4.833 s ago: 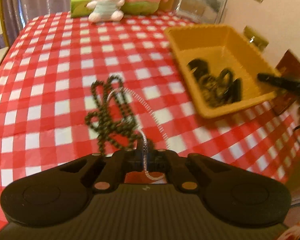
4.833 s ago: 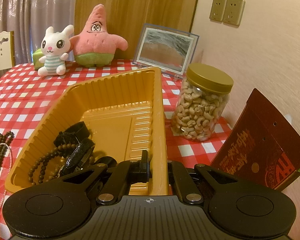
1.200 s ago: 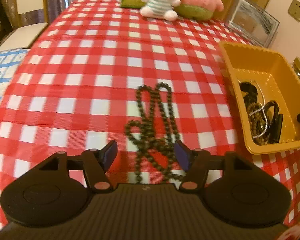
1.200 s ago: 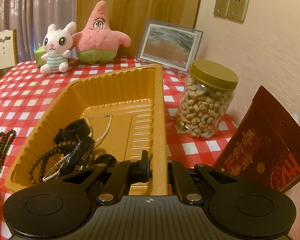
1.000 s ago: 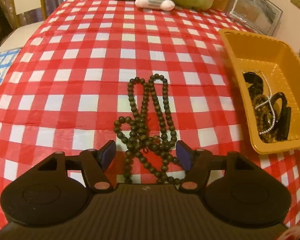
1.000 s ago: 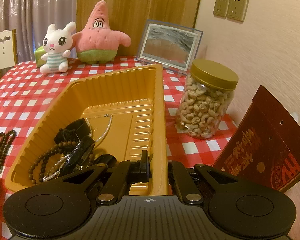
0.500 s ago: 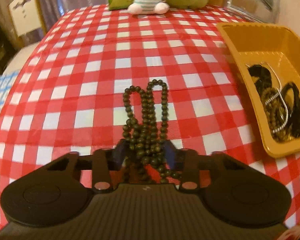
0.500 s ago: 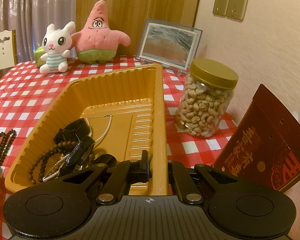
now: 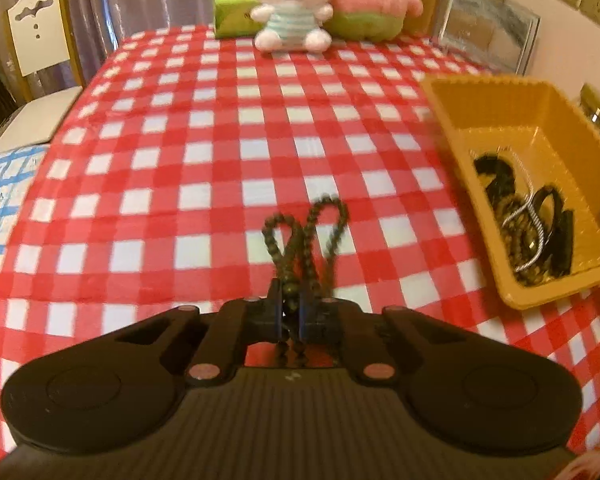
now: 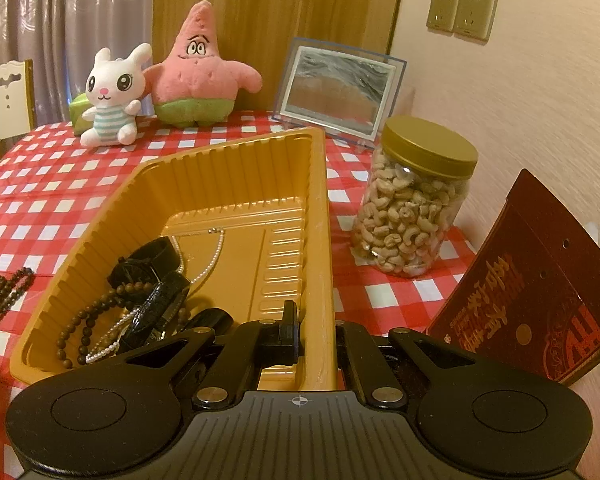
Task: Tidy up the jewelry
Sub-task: 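Grasp the dark bead strand on the table with the left gripper, then lift the bead strand high and lower it into the tray, left gripper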
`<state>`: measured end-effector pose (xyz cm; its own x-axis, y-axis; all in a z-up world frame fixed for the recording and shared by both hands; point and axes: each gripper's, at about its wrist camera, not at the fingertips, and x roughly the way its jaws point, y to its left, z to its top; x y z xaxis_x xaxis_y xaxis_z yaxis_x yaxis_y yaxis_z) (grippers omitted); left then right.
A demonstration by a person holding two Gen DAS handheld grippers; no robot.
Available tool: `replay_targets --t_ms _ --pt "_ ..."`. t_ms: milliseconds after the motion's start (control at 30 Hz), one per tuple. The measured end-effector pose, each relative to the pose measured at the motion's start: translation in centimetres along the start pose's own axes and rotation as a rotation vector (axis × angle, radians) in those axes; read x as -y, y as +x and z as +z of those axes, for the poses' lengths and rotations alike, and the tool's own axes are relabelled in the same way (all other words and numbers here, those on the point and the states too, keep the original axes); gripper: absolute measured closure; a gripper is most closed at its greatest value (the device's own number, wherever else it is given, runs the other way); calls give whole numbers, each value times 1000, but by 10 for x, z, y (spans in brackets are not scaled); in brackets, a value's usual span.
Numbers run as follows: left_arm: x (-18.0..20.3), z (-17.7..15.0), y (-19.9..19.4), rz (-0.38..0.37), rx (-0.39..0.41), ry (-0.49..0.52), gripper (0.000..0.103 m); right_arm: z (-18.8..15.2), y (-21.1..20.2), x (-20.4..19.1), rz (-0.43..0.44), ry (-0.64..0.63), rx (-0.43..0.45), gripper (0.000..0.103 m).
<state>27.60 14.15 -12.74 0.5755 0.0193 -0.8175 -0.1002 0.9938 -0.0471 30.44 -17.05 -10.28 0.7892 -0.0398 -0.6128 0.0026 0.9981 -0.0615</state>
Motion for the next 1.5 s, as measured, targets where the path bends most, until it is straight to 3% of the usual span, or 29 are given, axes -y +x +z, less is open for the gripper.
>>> replay_targets --t_ms 300,1033,1500 --pt "-16 36 -62 -37 121 3 97 0 -1 -1 2 2 4 100" --pt "-5 145 -215 -122 481 160 97 0 -3 -1 11 2 10 100" --pt "33 202 -256 -163 627 289 97 9 2 -6 27 -22 39 100"
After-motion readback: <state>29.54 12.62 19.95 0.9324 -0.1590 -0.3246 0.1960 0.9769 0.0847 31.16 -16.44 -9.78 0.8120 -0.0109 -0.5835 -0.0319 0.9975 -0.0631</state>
